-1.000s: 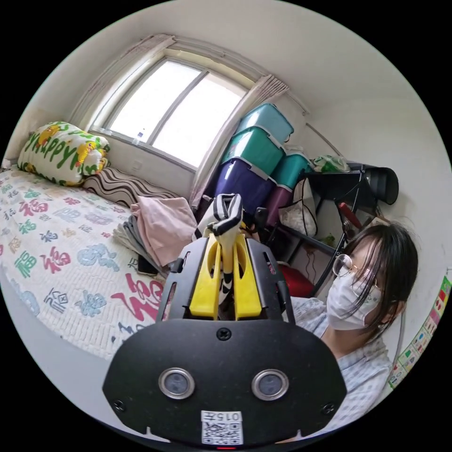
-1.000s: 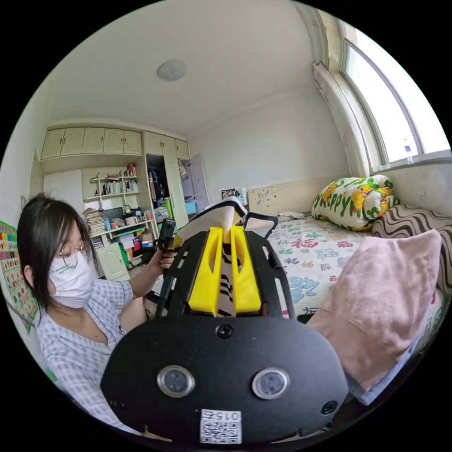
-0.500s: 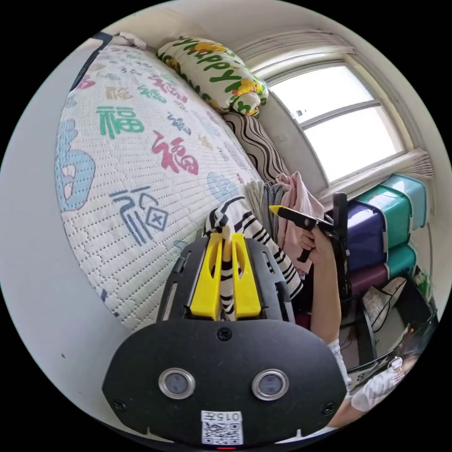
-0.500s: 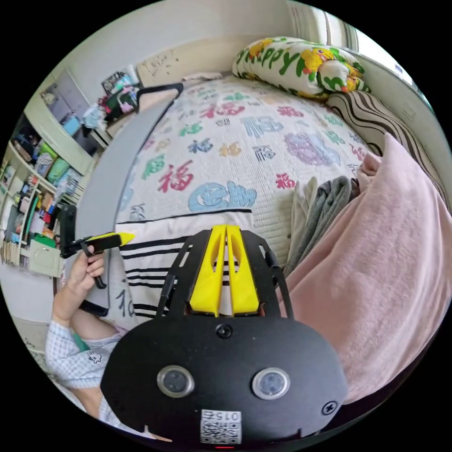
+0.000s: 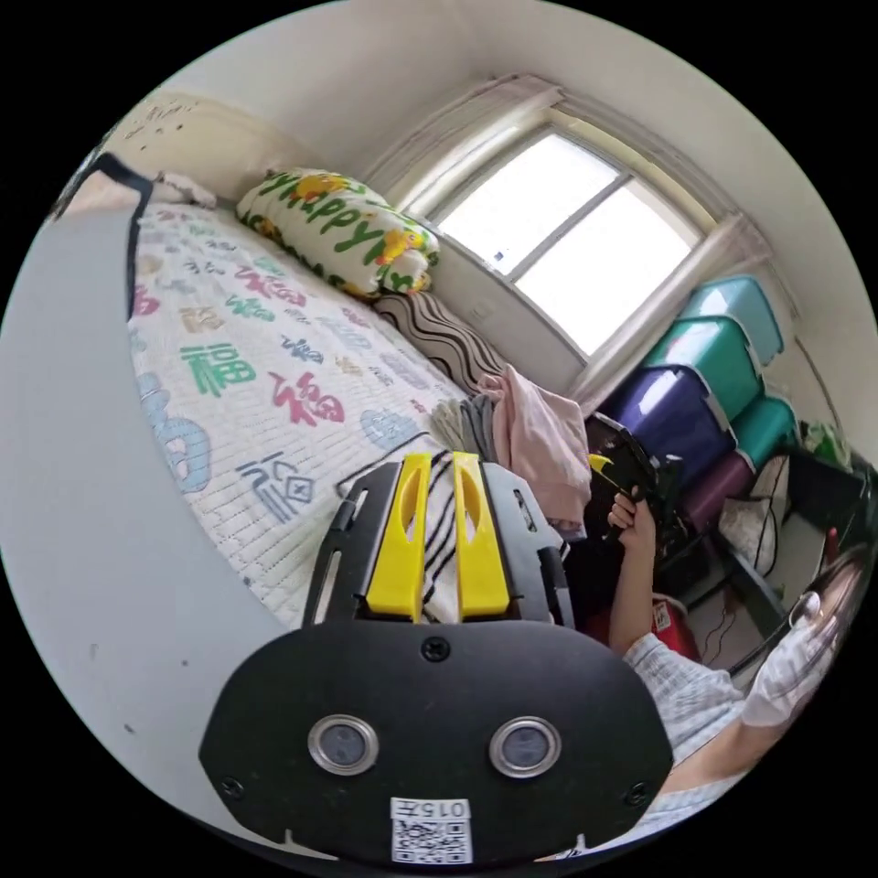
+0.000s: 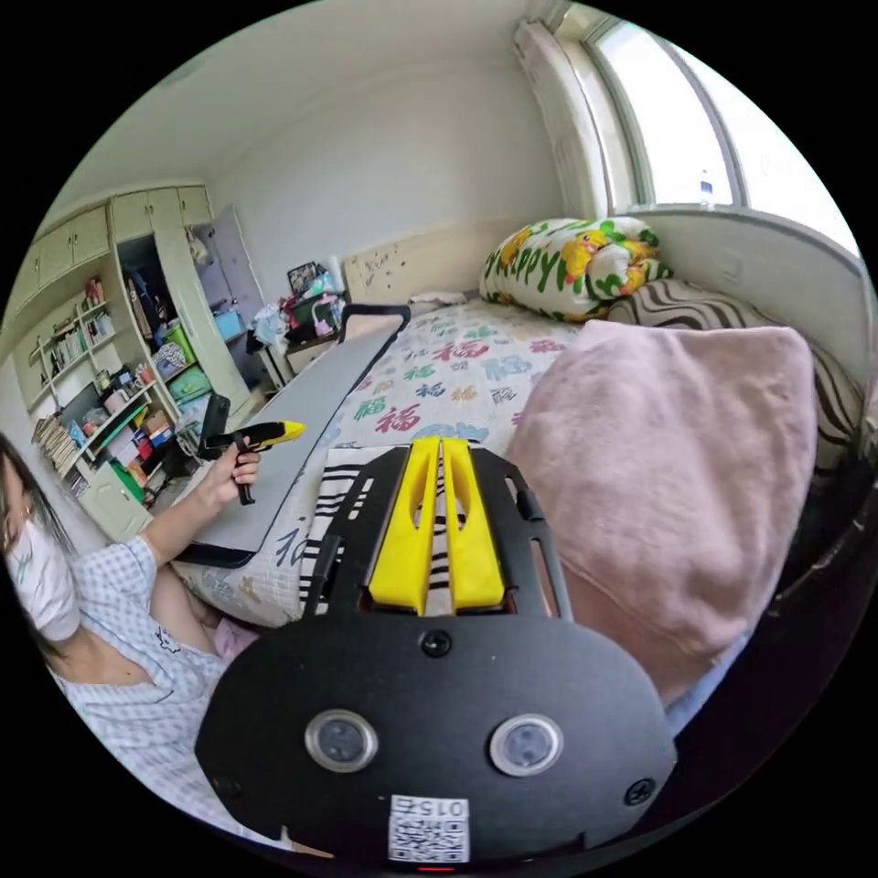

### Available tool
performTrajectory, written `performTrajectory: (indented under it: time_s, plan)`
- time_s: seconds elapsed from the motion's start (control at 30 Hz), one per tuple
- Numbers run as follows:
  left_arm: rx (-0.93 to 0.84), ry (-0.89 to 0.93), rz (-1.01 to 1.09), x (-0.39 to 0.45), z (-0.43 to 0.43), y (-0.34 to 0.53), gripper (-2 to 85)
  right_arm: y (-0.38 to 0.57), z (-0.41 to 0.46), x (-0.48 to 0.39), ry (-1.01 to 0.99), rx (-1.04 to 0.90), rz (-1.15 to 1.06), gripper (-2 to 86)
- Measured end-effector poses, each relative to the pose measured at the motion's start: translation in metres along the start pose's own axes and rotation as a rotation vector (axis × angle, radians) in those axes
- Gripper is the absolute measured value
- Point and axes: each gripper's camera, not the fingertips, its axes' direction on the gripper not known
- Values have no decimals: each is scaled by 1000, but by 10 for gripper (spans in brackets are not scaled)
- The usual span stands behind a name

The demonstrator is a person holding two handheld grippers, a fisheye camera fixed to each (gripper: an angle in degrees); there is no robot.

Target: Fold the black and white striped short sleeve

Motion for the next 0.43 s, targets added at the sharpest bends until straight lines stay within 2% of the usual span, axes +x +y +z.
performTrajectory:
  time_s: [0.07,0.17,0.3,0.43]
  plan:
    - [-95,100,86,38,46,-8,57,21,-46,2,149,99,-2,10]
    - [-194,218,142,82,117,-16,82,44,-77,10,307,140,-4,27]
    - [-239,172,134,104,194,-30,119,64,-77,44,365,38,82,71]
    - [-225,130,30,84,251,-40,142,91,-61,99,339,-75,198,116]
